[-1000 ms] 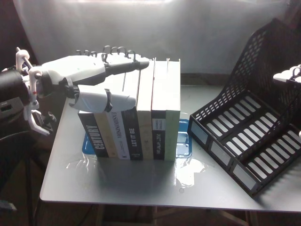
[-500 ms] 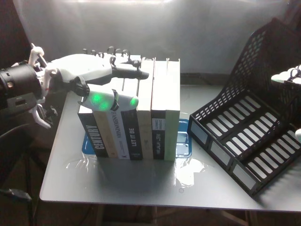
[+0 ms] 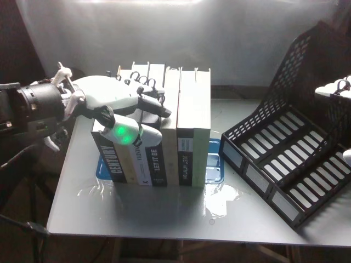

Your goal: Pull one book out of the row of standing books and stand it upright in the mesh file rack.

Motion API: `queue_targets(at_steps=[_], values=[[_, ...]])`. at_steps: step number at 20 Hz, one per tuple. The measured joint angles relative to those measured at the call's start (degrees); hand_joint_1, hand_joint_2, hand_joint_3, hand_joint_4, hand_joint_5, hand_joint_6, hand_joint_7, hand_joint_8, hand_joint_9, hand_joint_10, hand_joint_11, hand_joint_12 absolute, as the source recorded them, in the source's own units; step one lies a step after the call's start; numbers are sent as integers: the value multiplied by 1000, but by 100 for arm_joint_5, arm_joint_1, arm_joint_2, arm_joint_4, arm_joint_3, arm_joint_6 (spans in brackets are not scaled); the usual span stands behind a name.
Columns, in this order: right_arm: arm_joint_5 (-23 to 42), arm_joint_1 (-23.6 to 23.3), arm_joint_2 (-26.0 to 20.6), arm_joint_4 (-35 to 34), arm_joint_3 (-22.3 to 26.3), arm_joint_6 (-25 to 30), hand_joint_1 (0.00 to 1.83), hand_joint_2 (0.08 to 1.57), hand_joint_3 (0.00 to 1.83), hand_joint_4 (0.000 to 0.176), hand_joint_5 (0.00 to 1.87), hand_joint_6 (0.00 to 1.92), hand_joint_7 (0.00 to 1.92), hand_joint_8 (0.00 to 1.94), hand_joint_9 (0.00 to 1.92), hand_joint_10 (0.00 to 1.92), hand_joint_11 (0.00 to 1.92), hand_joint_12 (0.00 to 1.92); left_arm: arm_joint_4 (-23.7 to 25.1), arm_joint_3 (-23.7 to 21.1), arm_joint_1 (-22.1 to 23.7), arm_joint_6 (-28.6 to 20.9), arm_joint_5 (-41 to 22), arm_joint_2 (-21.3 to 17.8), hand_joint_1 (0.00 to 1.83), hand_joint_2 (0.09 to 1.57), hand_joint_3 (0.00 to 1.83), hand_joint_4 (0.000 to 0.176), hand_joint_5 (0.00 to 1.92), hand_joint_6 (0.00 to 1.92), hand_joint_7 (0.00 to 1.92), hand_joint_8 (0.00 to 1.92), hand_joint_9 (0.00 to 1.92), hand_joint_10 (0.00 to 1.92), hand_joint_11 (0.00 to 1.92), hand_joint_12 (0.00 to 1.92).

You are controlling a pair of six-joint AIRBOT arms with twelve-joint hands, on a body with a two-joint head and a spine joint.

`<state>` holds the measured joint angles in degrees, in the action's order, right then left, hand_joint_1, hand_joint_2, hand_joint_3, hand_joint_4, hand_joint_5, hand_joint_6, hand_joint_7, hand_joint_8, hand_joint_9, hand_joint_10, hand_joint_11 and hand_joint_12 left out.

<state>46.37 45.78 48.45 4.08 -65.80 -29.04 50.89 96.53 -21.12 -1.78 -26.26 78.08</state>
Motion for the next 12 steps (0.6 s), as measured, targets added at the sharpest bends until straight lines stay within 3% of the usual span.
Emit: queue_targets(at_steps=[3, 4, 6, 9, 10, 12], values=[[-2, 9, 7, 0, -13, 2, 415, 1255, 6, 0, 0, 0, 0, 0, 0, 0, 0, 0, 181, 0, 9, -22, -9, 28, 71, 1280, 0, 55, 438, 32, 0, 0, 0, 0, 0, 0], [2, 9, 4, -24, -13, 2, 425, 1250, 3, 0, 0, 0, 0, 0, 0, 0, 0, 0, 323, 0, 31, -24, -4, 28, 71, 1283, 0, 60, 443, 33, 0, 0, 0, 0, 0, 0], [-4, 9, 7, -39, -13, 2, 429, 1251, 3, 0, 0, 0, 0, 0, 0, 0, 0, 0, 844, -42, 122, -24, 50, 28, 101, 1280, 0, 89, 498, 51, 0, 0, 0, 0, 0, 0], [4, 24, 11, -48, -13, 4, 389, 1252, 2, 0, 0, 0, 0, 0, 0, 0, 0, 0, 1467, -282, 210, -31, 138, -39, 56, 1245, 0, 61, 571, 39, 0, 0, 0, 0, 0, 0], [-4, 26, 17, -59, -13, 7, 387, 1251, 2, 0, 0, 0, 0, 0, 0, 0, 0, 0, 1617, -321, 219, -22, 120, -74, 62, 1241, 0, 72, 610, 53, 0, 0, 0, 0, 0, 0], [0, 26, 17, -81, -13, 7, 386, 1250, 1, 0, 0, 0, 0, 0, 0, 0, 0, 0, 1735, -494, 221, -24, 146, -197, 124, 1229, 0, 58, 610, 45, 0, 0, 0, 0, 0, 0]])
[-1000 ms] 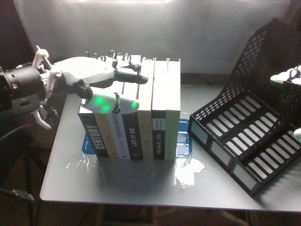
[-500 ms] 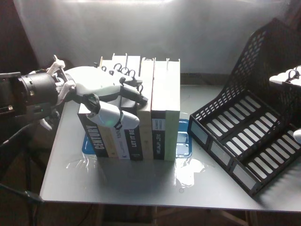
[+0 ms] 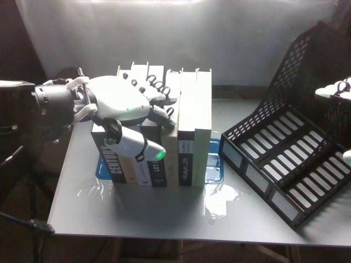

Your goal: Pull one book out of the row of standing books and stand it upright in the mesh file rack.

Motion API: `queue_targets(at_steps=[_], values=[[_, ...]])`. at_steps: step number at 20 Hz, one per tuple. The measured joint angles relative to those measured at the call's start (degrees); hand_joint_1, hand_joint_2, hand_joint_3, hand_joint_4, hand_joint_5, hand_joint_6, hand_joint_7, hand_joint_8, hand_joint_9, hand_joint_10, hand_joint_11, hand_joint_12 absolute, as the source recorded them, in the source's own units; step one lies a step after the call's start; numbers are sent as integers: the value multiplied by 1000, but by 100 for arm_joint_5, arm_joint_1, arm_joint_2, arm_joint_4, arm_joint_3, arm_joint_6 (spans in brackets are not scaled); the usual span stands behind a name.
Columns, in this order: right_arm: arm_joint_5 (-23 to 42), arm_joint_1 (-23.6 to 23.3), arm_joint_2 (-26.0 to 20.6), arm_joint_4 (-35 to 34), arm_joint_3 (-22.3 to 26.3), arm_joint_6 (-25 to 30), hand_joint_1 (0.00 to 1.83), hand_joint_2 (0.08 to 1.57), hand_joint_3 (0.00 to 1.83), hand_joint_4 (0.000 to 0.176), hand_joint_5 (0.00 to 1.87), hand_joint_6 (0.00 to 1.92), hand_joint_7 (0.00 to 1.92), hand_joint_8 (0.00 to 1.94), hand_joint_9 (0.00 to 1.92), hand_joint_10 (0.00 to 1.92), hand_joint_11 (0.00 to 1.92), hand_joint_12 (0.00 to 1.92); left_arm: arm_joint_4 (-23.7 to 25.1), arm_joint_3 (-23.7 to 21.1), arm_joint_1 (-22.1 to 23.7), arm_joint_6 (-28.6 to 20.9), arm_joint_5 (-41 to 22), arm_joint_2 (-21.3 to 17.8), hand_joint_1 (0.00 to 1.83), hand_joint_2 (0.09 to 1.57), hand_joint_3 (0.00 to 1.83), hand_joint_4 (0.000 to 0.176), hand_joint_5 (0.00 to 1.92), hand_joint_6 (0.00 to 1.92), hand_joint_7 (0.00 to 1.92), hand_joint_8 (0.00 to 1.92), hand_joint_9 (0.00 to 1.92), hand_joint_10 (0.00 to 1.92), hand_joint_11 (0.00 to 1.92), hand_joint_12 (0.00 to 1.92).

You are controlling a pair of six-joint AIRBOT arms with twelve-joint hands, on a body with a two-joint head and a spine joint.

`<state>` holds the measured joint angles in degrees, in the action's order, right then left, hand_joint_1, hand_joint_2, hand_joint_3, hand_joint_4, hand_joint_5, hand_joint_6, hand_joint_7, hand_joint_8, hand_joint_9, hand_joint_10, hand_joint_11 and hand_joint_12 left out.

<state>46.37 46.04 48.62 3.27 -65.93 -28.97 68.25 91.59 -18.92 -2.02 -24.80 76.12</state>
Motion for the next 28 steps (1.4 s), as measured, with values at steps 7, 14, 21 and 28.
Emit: queue_targets(at_steps=[7, 14, 21, 28], values=[[2, 66, 9, -76, 2, 13, 316, 1233, 0, 0, 0, 0, 0, 0, 0, 0, 0, 0, 225, -507, -125, 0, -238, -354, 2, 1269, 10, 38, 537, 3, 0, 0, 0, 0, 0, 0], [11, 105, 11, -114, 13, 17, 324, 1236, 0, 0, 0, 0, 0, 0, 0, 0, 0, 0, 155, -861, -319, 22, -442, -568, 0, 1277, 8, 0, 496, 0, 0, 0, 0, 0, 0, 0], [2, 105, 13, -136, 20, 20, 307, 1236, 0, 0, 0, 0, 0, 0, 0, 0, 0, 0, -61, -1180, -697, 55, -684, -739, 0, 1273, 4, 0, 432, 7, 0, 0, 0, 0, 0, 0], [2, 140, 22, -168, 20, 22, 350, 1236, 0, 0, 0, 0, 0, 0, 0, 0, 0, 0, -267, -1322, -999, 66, -975, -852, 0, 1285, 5, 0, 410, 12, 0, 0, 0, 0, 0, 0]])
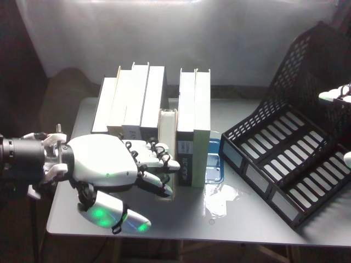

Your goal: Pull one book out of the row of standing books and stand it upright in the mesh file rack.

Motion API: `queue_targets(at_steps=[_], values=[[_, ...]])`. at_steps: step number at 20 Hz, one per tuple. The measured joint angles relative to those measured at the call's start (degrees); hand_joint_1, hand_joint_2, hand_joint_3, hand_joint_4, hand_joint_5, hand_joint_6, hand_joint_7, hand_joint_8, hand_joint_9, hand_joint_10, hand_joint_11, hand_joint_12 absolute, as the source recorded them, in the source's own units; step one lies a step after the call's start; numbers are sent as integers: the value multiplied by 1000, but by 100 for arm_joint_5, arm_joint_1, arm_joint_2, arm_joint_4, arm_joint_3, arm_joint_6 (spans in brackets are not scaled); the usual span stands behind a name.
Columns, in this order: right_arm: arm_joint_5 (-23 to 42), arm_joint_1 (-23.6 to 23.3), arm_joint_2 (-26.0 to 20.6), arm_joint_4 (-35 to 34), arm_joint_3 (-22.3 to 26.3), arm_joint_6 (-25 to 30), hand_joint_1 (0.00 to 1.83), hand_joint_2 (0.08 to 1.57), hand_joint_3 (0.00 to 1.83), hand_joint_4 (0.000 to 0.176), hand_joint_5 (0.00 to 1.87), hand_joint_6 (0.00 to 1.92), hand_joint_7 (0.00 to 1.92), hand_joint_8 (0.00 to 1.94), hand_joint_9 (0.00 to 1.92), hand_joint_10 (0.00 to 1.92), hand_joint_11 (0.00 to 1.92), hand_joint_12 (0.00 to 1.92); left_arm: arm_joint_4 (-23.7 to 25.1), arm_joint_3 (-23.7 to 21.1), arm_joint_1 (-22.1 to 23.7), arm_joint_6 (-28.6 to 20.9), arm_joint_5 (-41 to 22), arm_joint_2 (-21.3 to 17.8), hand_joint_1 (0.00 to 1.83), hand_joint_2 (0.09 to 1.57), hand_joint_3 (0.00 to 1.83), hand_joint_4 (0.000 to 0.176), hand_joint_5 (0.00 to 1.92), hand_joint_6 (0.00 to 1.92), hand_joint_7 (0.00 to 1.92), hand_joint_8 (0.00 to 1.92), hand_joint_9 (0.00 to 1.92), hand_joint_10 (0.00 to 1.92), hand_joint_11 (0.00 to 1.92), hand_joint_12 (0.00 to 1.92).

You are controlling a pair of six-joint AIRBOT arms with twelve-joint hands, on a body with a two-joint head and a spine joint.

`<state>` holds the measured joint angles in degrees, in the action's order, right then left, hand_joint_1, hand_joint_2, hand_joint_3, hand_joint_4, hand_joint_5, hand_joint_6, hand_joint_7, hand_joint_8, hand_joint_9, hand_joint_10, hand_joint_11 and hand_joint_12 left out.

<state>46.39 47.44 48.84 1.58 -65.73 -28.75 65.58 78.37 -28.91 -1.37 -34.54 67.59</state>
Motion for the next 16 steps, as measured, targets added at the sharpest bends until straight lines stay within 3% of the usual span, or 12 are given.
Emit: queue_targets(at_steps=[4, 8, 12, 16], values=[[2, 2, 0, -9, 0, -2, 369, 1241, 1, 0, 0, 0, 0, 0, 0, 0, 0, 0, -98, -72, -203, -2, -157, 0, 0, 1247, 0, 0, 454, 27, 0, 0, 0, 0, 0, 0], [-4, 2, 0, -17, 0, 0, 379, 1241, 0, 0, 0, 0, 0, 0, 0, 0, 0, 0, -109, -138, -264, -20, -144, -7, 0, 1282, 7, 0, 311, 0, 0, 0, 0, 0, 0, 0], [0, 7, 0, -7, 0, 0, 376, 1237, 0, 0, 0, 0, 0, 0, 0, 0, 0, 0, -695, -214, -245, -24, -214, -153, 0, 1325, 21, 0, 266, 0, 0, 0, 0, 0, 0, 0], [7, 7, 0, 55, 0, 2, 408, 1240, 0, 0, 0, 0, 0, 0, 0, 0, 0, 0, -1054, -208, -52, -24, -249, -249, 137, 1292, 0, 0, 227, 7, 0, 0, 0, 0, 0, 0]])
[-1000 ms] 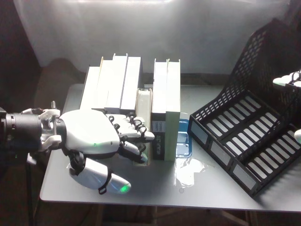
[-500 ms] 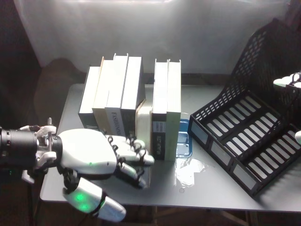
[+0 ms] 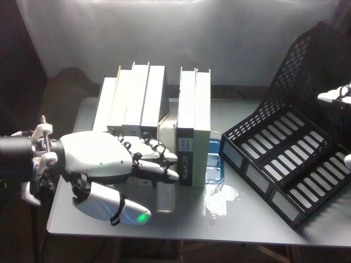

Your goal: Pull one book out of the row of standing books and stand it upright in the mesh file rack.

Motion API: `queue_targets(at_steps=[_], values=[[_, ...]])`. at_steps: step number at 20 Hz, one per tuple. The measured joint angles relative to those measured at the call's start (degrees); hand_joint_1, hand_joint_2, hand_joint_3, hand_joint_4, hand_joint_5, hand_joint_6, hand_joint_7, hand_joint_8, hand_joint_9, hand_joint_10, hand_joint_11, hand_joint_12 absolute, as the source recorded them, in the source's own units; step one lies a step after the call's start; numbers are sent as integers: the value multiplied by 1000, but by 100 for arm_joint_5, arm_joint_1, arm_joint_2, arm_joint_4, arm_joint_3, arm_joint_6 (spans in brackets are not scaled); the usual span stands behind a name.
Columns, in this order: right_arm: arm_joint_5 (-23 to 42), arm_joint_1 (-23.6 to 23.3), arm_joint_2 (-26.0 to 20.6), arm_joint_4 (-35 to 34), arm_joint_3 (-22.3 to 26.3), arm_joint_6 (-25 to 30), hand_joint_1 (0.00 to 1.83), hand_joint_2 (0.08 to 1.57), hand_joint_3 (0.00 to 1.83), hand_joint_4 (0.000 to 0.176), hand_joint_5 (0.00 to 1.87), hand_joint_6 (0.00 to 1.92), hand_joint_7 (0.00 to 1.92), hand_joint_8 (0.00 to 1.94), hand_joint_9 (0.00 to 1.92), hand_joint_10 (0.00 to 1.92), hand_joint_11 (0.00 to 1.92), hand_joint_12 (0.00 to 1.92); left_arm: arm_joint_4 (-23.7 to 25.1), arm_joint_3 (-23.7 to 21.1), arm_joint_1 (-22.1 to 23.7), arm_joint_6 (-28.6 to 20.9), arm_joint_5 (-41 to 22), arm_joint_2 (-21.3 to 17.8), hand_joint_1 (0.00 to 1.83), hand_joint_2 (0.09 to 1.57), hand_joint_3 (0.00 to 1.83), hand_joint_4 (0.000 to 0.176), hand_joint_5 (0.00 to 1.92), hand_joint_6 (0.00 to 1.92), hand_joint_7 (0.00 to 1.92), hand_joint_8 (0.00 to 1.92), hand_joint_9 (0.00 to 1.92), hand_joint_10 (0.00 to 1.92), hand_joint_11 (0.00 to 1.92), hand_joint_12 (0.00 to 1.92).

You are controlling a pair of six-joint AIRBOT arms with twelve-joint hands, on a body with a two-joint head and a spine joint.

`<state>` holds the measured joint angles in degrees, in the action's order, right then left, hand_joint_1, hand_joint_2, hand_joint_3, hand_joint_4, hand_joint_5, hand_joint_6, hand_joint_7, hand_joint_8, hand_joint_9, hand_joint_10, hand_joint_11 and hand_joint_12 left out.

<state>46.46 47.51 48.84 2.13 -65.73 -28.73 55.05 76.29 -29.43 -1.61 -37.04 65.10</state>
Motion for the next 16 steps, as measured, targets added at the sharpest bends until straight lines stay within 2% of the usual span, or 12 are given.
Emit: queue_targets(at_steps=[3, 5, 8, 9, 11, 12, 15, 16], values=[[-2, 0, 0, 7, 0, 0, 410, 1234, 0, 0, 0, 0, 0, 0, 0, 0, 0, 0, -26, -44, 146, 2, -87, -48, 73, 1337, 14, 0, 182, 2, 0, 0, 0, 0, 0, 0], [-4, -7, -11, 48, 20, 0, 401, 1226, 0, 0, 0, 0, 0, 0, 0, 0, 0, 0, -256, -72, 238, -7, -262, -160, 5, 1370, 22, 0, 94, 0, 0, 0, 0, 0, 0, 0], [-7, -81, -83, 223, 116, 13, 538, 1218, 0, 0, 0, 0, 0, 0, 0, 0, 0, 0, -627, -201, 267, -2, -317, -398, 0, 1339, 3, 35, 159, 33, 0, 0, 0, 0, 0, 0], [22, -144, -101, 299, 149, 17, 527, 1213, 0, 0, 0, 0, 0, 0, 0, 0, 0, 0, -754, -282, 267, -2, -372, -514, 0, 1346, 6, 36, 173, 37, 0, 0, 0, 0, 0, 0], [63, -243, -125, 455, 195, 42, 561, 1200, 0, 0, 0, 0, 0, 0, 0, 0, 0, 0, -1040, -341, 267, -2, -509, -643, 0, 1322, 0, 30, 101, 7, 0, 0, 0, 0, 0, 0], [96, -308, -136, 673, 210, 107, 575, 1177, 0, 0, 0, 0, 0, 0, 0, 0, 0, 0, -1314, -345, 267, -2, -566, -748, 0, 1336, 2, 42, 16, 0, 0, 0, 0, 0, 0, 0], [-68, -566, -136, 1093, 221, 197, 635, 1151, 0, 0, 0, 0, 0, 0, 0, 0, 0, 0, -1971, -260, 267, 0, -579, -885, 32, 1349, 4, 45, 0, 0, 0, 0, 0, 0, 0, 0], [-155, -748, -136, 1279, 232, 223, 737, 1123, 0, 0, 0, 0, 0, 0, 0, 0, 0, 0, -2216, -195, 264, 2, -579, -896, 80, 1359, 5, 43, 0, 0, 0, 0, 0, 0, 0, 0]])
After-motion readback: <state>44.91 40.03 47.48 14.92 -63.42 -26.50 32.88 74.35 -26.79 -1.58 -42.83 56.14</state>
